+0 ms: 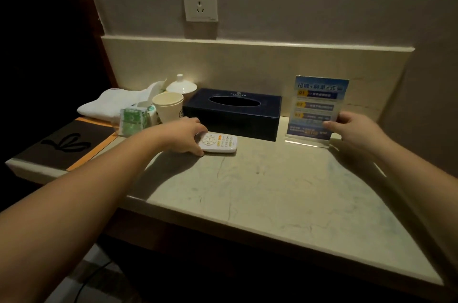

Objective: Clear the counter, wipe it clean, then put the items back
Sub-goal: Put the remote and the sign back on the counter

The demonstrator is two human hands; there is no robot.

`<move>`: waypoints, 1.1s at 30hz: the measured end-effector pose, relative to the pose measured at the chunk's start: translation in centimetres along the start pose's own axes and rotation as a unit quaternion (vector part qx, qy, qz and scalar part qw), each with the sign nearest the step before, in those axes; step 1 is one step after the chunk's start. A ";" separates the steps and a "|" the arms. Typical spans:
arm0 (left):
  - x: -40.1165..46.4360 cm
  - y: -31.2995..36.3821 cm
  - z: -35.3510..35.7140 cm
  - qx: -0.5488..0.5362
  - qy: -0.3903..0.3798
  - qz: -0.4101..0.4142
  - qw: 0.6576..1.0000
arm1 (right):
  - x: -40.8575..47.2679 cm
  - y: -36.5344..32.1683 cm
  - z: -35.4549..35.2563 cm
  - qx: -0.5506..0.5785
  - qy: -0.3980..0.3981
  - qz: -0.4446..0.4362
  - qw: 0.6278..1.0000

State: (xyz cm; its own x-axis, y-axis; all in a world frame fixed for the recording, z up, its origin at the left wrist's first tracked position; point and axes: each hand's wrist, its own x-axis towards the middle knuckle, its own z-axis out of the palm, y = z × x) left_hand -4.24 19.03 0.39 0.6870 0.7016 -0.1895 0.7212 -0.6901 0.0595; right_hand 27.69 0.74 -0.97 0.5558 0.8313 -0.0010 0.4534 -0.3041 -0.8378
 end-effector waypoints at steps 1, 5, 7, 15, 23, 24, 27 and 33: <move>0.3 -0.2 0.0 0.002 0.000 0.005 1.000 | 0.4 0.0 0.2 -0.011 0.003 -0.003 1.000; 0.7 -0.6 0.4 0.022 0.022 0.032 0.999 | 1.8 0.0 1.0 0.000 0.017 -0.003 1.000; 0.6 -0.4 0.8 0.036 0.047 0.048 0.997 | 2.3 -0.1 1.3 0.013 0.020 -0.002 1.000; 0.7 -0.3 2.0 0.022 0.105 0.070 0.992 | 4.9 -0.8 2.1 -0.039 0.050 -0.001 0.998; 1.5 -0.6 2.1 0.002 0.126 0.095 0.988 | 6.7 -1.2 3.4 -0.061 0.112 -0.012 0.992; 1.6 -0.6 2.1 -0.001 0.129 0.099 0.987 | 6.8 -1.2 3.5 -0.061 0.121 -0.013 0.991; 1.7 -0.8 2.1 -0.012 0.135 0.104 0.985 | 7.2 -1.2 3.9 -0.087 0.145 -0.017 0.986; 2.0 -1.1 2.3 -0.018 0.143 0.110 0.983 | 7.6 -1.1 4.6 -0.109 0.176 -0.013 0.978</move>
State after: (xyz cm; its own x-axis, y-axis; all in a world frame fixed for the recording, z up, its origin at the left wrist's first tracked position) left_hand -3.85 20.84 -2.29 0.8205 0.5599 0.1149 0.5508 -0.8283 0.1031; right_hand 28.24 9.54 -2.60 0.7299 0.6403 0.2391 0.5876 -0.4092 -0.6980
